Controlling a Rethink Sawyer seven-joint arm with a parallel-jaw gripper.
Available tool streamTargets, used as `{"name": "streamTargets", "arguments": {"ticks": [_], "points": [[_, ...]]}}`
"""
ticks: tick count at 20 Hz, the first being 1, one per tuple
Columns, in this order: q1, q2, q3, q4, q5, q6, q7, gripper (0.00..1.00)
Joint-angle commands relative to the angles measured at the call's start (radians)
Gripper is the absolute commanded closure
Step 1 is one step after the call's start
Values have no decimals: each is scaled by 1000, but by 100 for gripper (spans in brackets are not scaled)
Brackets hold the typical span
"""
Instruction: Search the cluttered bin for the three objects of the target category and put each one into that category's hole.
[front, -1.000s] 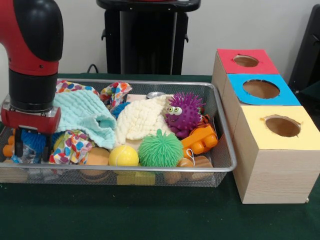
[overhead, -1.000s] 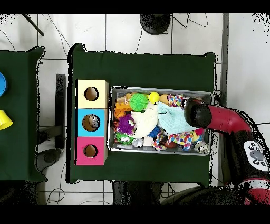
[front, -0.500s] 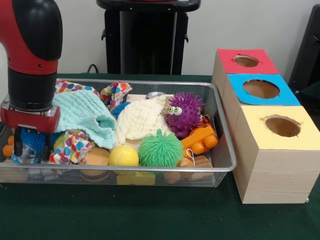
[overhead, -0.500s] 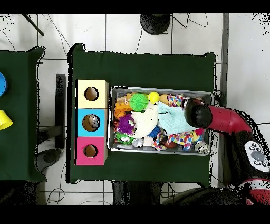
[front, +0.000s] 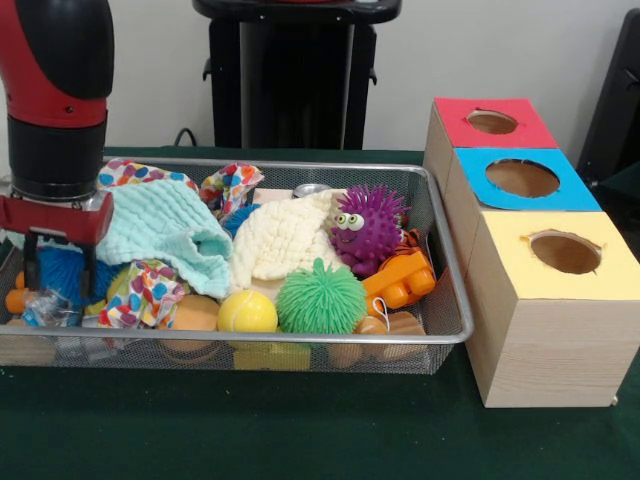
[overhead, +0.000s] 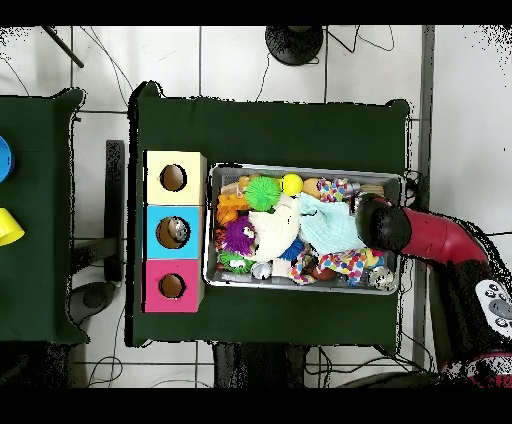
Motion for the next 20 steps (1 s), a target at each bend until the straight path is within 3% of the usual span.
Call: {"name": "streamTargets", "arguments": {"ticks": [1,20], "points": [[-15,-31,82,94,29,47,18,0],[-53,19,99,108,12,-21,28,0]]}}
